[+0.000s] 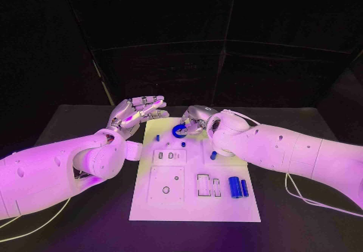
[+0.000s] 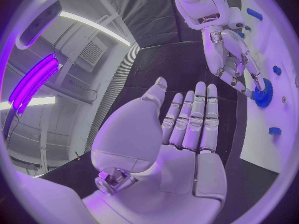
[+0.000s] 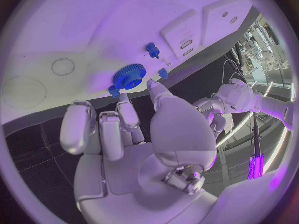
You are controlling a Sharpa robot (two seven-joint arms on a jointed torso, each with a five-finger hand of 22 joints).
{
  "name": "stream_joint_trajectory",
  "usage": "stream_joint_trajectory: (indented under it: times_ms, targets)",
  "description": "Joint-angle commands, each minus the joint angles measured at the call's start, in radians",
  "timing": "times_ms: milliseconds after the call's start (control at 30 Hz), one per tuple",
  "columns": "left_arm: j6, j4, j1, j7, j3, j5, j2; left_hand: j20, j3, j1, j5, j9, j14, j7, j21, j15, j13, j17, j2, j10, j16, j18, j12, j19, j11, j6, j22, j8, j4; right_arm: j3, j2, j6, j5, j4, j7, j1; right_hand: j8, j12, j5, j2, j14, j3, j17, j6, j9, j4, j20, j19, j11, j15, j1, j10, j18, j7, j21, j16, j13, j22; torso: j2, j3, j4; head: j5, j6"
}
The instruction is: Assemble the parts on the task board
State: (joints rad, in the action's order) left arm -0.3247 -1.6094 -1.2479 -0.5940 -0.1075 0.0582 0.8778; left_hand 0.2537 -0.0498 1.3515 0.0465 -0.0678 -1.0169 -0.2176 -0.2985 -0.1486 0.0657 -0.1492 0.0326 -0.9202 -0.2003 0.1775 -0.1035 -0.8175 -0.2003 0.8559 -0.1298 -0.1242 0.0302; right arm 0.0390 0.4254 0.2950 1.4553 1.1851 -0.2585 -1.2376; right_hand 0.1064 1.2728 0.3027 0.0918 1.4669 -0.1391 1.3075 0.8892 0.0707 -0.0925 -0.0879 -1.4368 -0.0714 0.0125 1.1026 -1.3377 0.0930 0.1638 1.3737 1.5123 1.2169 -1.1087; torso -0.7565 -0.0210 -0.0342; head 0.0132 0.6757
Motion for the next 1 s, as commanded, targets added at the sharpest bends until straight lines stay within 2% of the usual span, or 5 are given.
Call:
stream_joint_trajectory:
  times_ms: [33, 233, 400, 600, 1000]
  targets:
    - [0.01, 0.0, -0.001, -0.006, 0.0, -0.002, 0.0, 0.008, 0.0, 0.002, 0.0, 0.0, -0.001, -0.039, 0.006, -0.004, 0.0, 0.0, 0.011, -0.006, 0.005, 0.003, 0.005, -0.001, -0.003, 0.006, 0.001, 0.006, -0.007, 0.001, 0.005, -0.016, -0.024, 0.005, -0.002, 0.0, 0.005, 0.006, 0.007, -0.008, 0.078, 0.0, 0.148, 0.008, 0.001, -0.005, -0.003, 0.0, -0.001, -0.004, -0.004, -0.004, -0.011, -0.002, 0.001, 0.005, 0.002, -0.002, 0.0, -0.0006, 0.0017, 0.0, 0.001]
    - [0.01, 0.0, -0.001, -0.006, 0.0, -0.002, 0.0, 0.008, 0.0, 0.001, 0.0, 0.001, 0.0, -0.039, 0.007, -0.005, 0.0, 0.0, 0.011, -0.006, 0.006, 0.003, 0.006, 0.0, -0.003, 0.006, 0.001, 0.007, -0.007, 0.001, 0.015, 0.032, -0.028, 0.017, 0.018, 0.001, 0.007, 0.01, 0.022, -0.012, 0.079, 0.001, 0.148, 0.013, 0.001, -0.007, -0.002, -0.001, 0.0, -0.003, 0.003, -0.007, -0.012, -0.004, 0.002, 0.005, 0.006, -0.003, 0.0, -0.0007, 0.0003, 0.001, 0.003]
    - [0.01, 0.001, -0.001, -0.007, 0.0, -0.002, 0.0, 0.008, 0.0, 0.001, 0.0, 0.001, 0.0, -0.039, 0.007, -0.005, 0.0, 0.0, 0.011, -0.006, 0.007, 0.003, 0.006, 0.0, -0.004, 0.006, 0.001, 0.007, -0.008, 0.001, 0.027, 0.136, -0.053, 0.024, 0.07, 0.002, 0.003, 0.015, 0.055, -0.015, 0.079, 0.0, 0.149, 0.01, -0.001, -0.004, -0.001, -0.002, 0.001, -0.002, 0.019, -0.01, -0.012, -0.004, 0.003, 0.005, 0.013, -0.005, 0.001, -0.0005, 0.0005, 0.002, 0.0]
    - [0.011, 0.007, -0.001, -0.007, 0.0, -0.002, 0.002, 0.008, 0.0, 0.001, 0.0, 0.001, 0.0, -0.039, 0.007, -0.005, 0.0, 0.0, 0.011, -0.006, 0.007, 0.003, 0.006, 0.0, -0.004, 0.006, 0.001, 0.007, -0.008, 0.001, 0.077, 0.272, -0.23, 0.049, 0.324, 0.003, -0.005, 0.006, 0.061, -0.026, 0.076, -0.014, 0.139, 0.0, -0.003, 0.018, -0.001, 0.004, 0.0, -0.002, 0.062, -0.001, -0.01, -0.002, -0.004, -0.001, 0.005, 0.009, 0.003, 0.0011, 0.0039, 0.0, -0.01]
    - [0.024, 0.027, -0.001, -0.004, 0.0, -0.002, 0.0, 0.009, 0.0, 0.002, 0.0, 0.001, 0.0, -0.039, 0.007, -0.005, 0.0, 0.0, 0.011, -0.006, 0.008, 0.003, 0.007, 0.0, -0.004, 0.006, 0.002, 0.007, -0.009, 0.001, 0.287, 0.139, -0.55, 0.132, 0.5, 0.002, 0.009, 0.007, 0.034, -0.029, 0.078, -0.044, 0.144, 0.044, 0.003, 0.096, 0.004, -0.001, 0.011, 0.006, 0.162, -0.005, -0.013, -0.014, 0.005, 0.001, 0.011, -0.014, 0.018, 0.0061, 0.0265, -0.001, -0.027]
